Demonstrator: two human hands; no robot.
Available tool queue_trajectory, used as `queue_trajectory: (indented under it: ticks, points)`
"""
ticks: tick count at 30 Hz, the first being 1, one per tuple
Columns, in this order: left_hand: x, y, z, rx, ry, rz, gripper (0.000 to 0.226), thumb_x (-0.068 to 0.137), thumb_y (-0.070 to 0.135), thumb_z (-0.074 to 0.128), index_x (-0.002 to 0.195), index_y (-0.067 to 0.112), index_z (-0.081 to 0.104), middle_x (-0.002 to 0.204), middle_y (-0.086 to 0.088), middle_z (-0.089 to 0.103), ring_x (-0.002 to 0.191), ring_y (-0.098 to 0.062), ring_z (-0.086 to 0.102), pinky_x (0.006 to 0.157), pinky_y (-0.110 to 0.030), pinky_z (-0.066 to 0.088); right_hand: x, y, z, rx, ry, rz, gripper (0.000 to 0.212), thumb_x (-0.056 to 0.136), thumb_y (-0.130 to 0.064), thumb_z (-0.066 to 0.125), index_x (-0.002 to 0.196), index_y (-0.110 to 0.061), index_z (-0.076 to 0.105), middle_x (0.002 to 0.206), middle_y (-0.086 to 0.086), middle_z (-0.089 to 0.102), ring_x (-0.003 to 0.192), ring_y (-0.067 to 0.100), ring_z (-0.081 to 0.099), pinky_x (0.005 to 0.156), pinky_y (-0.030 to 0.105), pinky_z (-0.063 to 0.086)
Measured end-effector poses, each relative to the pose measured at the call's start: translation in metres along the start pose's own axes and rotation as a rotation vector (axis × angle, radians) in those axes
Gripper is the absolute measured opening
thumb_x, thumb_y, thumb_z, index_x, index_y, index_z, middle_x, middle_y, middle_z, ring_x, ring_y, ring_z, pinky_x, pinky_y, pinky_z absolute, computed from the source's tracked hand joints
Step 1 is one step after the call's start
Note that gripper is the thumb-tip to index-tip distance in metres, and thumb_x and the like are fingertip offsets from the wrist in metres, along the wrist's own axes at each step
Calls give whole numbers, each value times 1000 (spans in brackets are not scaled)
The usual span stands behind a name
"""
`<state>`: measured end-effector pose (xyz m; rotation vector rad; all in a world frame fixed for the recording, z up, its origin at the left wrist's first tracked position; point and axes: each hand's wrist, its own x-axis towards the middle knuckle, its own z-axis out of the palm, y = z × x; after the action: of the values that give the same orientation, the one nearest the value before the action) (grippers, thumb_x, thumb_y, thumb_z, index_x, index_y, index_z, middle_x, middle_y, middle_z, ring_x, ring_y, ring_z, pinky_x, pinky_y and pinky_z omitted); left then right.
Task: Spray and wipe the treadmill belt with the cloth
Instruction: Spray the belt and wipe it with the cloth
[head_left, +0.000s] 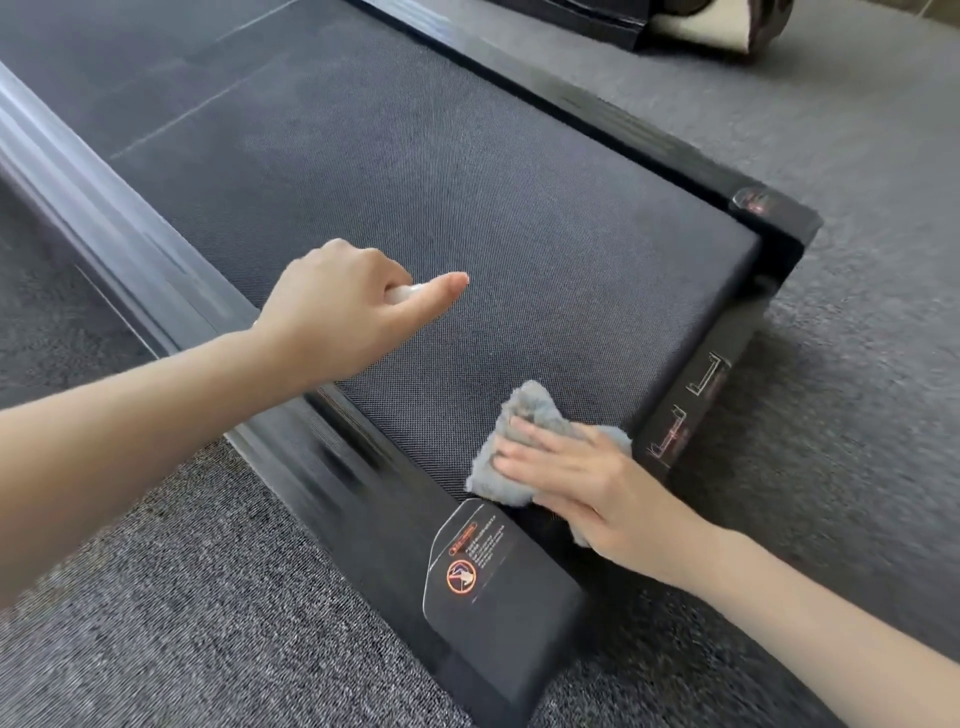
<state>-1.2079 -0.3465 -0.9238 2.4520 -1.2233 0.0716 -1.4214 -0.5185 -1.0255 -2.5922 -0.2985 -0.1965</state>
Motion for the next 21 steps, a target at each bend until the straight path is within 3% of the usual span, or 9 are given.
queue_trajectory:
  ticks: [3, 6, 9, 11, 13, 15, 17, 21]
  points:
    - [0, 4, -1, -12, -9, 19, 71, 77, 80, 20, 52, 14, 20, 44, 2, 23, 42, -18, 25, 48, -31, 20, -17, -3, -10, 60, 21, 29, 37, 97, -20, 48, 132, -18, 56, 141, -10, 50, 138, 8, 35, 110, 45, 31]
    - [2, 8, -3, -18, -5, 23, 71, 77, 80, 19, 52, 14, 20, 44, 1, 24, 42, -17, 26, 48, -31, 22, -16, 15, -33, 88, 210, 150, 35, 96, -22, 50, 130, -20, 57, 136, -13, 54, 132, 4, 43, 110, 36, 32]
    - [3, 10, -4, -11, 5, 29, 70, 77, 80, 20, 52, 15, 20, 44, 1, 24, 42, -18, 26, 48, -30, 21, 8, 47, -58, 124, 366, 355, 35, 97, -17, 50, 132, -23, 57, 118, -26, 61, 98, -11, 51, 96, 34, 41]
    - [3, 9, -5, -14, 5, 21, 70, 77, 80, 20, 53, 15, 20, 44, 1, 24, 42, -19, 26, 48, -31, 22, 34, 74, -67, 124, 413, 484, 36, 98, -16, 49, 134, -22, 54, 110, -20, 63, 83, -9, 47, 95, 40, 46]
    - [3, 7, -4, -16, 4, 10, 70, 77, 80, 21, 53, 15, 19, 44, 1, 24, 43, -19, 25, 48, -31, 22, 66, 97, -70, 81, 404, 577, 38, 99, -27, 45, 137, -24, 51, 131, -2, 58, 93, 10, 57, 102, 47, 43]
    - [2, 5, -4, -21, 6, 2, 71, 77, 80, 21, 52, 14, 20, 44, 0, 25, 43, -19, 26, 48, -32, 23, 98, 104, -62, 34, 311, 598, 40, 99, -36, 41, 137, -29, 49, 144, -1, 47, 121, 23, 52, 110, 44, 33]
    - [3, 3, -2, -22, 4, -8, 73, 77, 80, 22, 51, 12, 24, 44, -2, 29, 43, -20, 29, 48, -33, 27, 125, 88, -41, 8, 187, 497, 38, 99, -29, 42, 136, -29, 51, 149, -3, 40, 134, 19, 38, 113, 36, 23]
    - [2, -3, 0, -12, 2, -5, 76, 77, 80, 22, 49, 9, 28, 42, -3, 31, 43, -20, 31, 49, -35, 29, 117, 28, 7, -23, 113, 117, 37, 96, -19, 49, 132, -16, 55, 143, 2, 49, 139, 18, 36, 112, 47, 27]
